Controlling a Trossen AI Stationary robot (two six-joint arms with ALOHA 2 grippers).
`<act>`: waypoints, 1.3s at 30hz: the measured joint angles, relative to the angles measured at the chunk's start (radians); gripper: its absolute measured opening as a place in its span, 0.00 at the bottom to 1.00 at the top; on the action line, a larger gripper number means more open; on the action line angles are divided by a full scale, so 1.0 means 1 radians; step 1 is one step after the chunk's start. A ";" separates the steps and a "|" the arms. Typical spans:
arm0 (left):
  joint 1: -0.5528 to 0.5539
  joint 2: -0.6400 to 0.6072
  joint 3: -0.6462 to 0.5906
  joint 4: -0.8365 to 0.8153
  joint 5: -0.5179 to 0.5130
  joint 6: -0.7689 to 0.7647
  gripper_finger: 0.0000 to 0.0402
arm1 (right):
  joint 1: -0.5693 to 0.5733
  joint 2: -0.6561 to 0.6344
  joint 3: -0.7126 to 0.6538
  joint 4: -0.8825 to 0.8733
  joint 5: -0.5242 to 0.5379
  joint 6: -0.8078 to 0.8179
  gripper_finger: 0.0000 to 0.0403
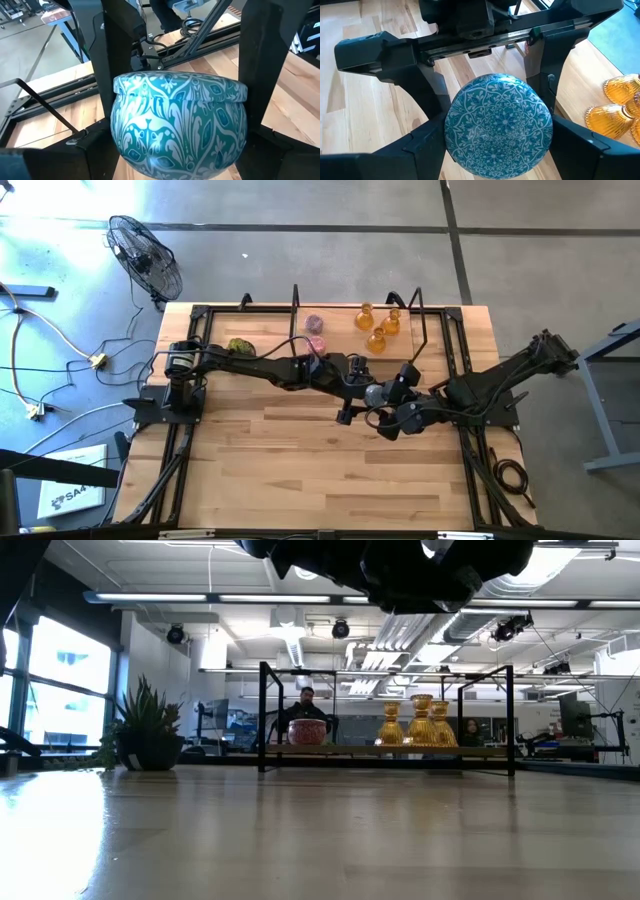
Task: Pick & Place candle stick holders
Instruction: Put the blue patterned scented candle on the shelf
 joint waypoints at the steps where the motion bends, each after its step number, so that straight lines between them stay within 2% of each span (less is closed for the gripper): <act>1: 0.000 0.000 0.000 0.000 -0.003 -0.008 0.77 | 0.000 0.000 0.000 0.001 -0.003 0.001 0.70; 11: 0.000 0.030 -0.001 0.045 0.006 -0.040 0.77 | -0.001 0.000 -0.003 -0.010 -0.029 0.008 0.70; 17: 0.000 0.048 -0.001 0.084 0.007 -0.042 0.70 | -0.001 0.000 -0.002 -0.030 -0.032 0.029 0.70; 21: 0.000 0.048 -0.001 0.086 0.005 -0.045 0.69 | -0.001 0.000 -0.002 -0.030 -0.032 0.029 0.71; 39: -0.001 0.048 -0.001 0.087 0.007 -0.048 0.71 | -0.001 0.000 -0.002 0.004 -0.056 -0.032 0.83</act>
